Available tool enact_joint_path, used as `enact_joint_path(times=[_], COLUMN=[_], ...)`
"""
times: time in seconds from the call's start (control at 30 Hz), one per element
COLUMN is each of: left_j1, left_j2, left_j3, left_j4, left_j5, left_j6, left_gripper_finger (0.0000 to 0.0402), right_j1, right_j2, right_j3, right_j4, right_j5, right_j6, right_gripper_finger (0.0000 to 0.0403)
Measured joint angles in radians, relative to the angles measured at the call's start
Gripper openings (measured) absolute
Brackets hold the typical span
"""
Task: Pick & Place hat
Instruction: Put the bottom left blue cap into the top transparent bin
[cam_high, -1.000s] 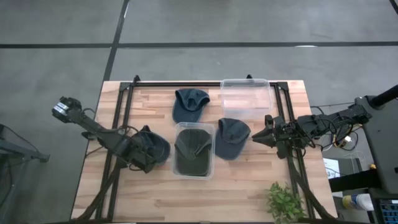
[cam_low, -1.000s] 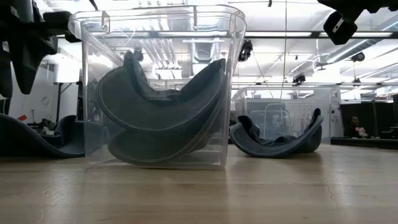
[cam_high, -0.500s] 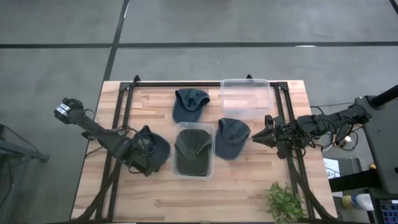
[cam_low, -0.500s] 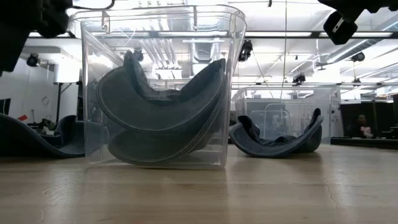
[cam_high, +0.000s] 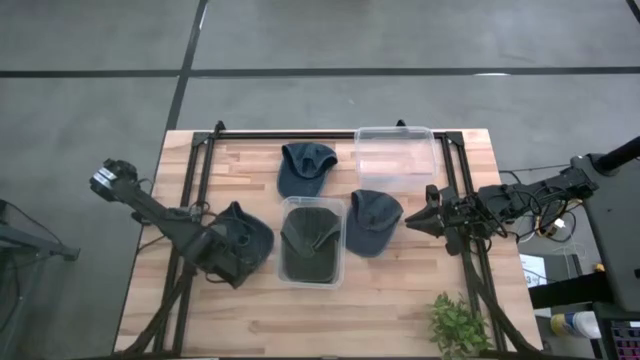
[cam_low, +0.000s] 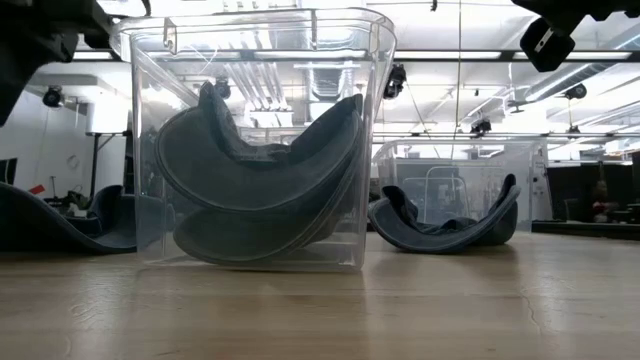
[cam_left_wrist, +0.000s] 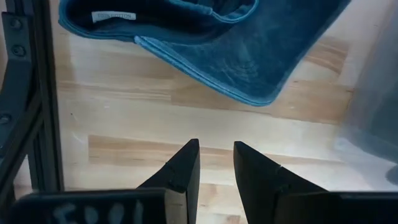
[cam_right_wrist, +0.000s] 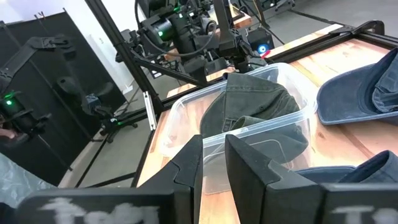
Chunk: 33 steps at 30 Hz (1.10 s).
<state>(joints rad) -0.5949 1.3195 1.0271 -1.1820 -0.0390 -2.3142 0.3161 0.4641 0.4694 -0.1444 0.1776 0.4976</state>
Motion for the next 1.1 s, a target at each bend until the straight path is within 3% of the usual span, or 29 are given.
enact_joint_path(times=[0.2,0.37,0.53,0.73,0.9,0.97,1.1], left_j1=[-0.009,-0.005,0.000,0.029,0.123,0.153,0.155], left_j2=[0.071,0.113,0.061,0.020,-0.015,-0.013,0.025], left_j3=[0.002,0.043,0.156,0.436,0.489,0.475,0.389], left_j4=[0.137,0.197,0.016,-0.369,-0.364,-0.372,-0.371], left_j5=[0.025,-0.078,-0.215,-0.378,-0.520,-0.508,-0.356], left_j6=[-0.013,0.018,0.032,0.019,0.095,0.091,0.026], left_gripper_finger=[0.0091,0.0091,0.0091,0.0091,0.0091,0.0091,0.0091], right_j1=[0.000,0.000,0.000,0.000,0.000,0.000,0.000], right_j2=[0.000,0.000,-0.011,-0.046,-0.084,-0.105,-0.143], right_j3=[0.000,0.000,0.000,0.000,0.000,0.000,0.000], right_j4=[0.000,0.000,0.000,-0.002,-0.002,-0.003,-0.003], right_j5=[-0.003,-0.003,-0.003,-0.003,-0.003,-0.005,-0.051], right_j6=[0.000,0.018,0.023,0.023,0.025,0.026,0.026], right_gripper_finger=[0.0063,0.0063,0.0063,0.0063,0.0063,0.0063,0.0063])
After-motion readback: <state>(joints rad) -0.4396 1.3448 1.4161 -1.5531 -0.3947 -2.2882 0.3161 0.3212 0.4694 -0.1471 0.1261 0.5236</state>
